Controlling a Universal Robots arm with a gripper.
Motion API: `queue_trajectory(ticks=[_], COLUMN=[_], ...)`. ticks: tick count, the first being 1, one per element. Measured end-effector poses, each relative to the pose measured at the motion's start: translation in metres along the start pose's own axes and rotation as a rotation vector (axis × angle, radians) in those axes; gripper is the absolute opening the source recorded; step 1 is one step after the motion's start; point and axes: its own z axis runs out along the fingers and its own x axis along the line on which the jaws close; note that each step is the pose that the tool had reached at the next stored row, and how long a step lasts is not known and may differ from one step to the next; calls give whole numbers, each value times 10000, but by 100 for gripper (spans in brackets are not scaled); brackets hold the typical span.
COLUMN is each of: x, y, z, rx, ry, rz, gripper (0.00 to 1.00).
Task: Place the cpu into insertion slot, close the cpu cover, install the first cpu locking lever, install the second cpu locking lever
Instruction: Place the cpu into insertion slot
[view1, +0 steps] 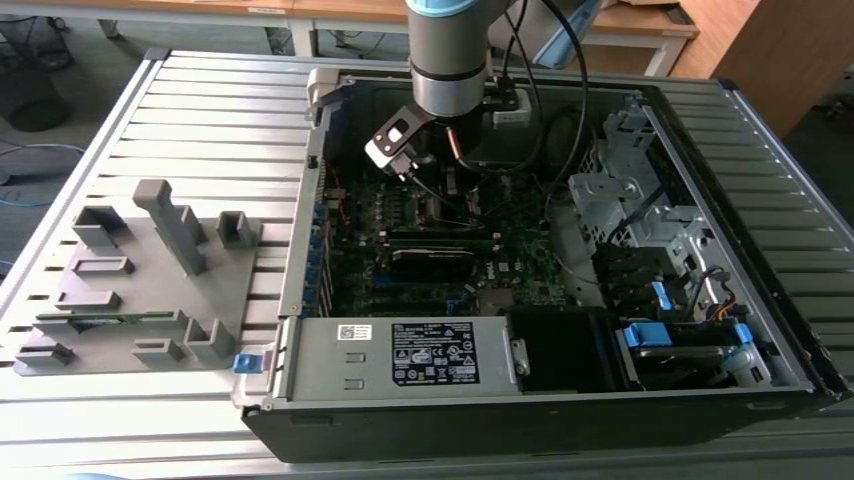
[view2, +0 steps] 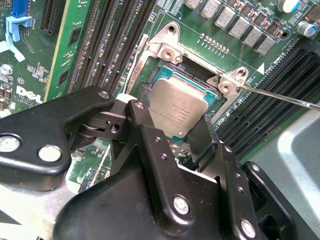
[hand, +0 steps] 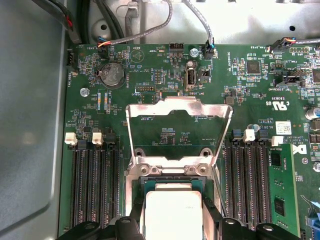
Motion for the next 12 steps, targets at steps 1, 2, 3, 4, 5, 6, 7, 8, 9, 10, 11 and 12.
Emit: queue_trajectory(ticks=[1, 2, 3, 4, 5, 6, 7, 8, 9, 10, 11, 12], x=[0, 0, 0, 0, 0, 0, 0, 0, 0, 0, 0, 0], y=[0, 0, 0, 0, 0, 0, 0, 0, 0, 0, 0, 0], z=[0, 1, 1, 1, 2, 2, 2, 3, 3, 3, 4, 4], rx=[0, 0, 0, 0, 0, 0, 0, 0, 0, 0, 0, 0], ry=[0, 0, 0, 0, 0, 0, 0, 0, 0, 0, 0, 0], rz=[0, 0, 0, 0, 0, 0, 0, 0, 0, 0, 0, 0], gripper=[54, 54, 54, 54, 54, 54, 54, 54, 54, 54, 54, 54])
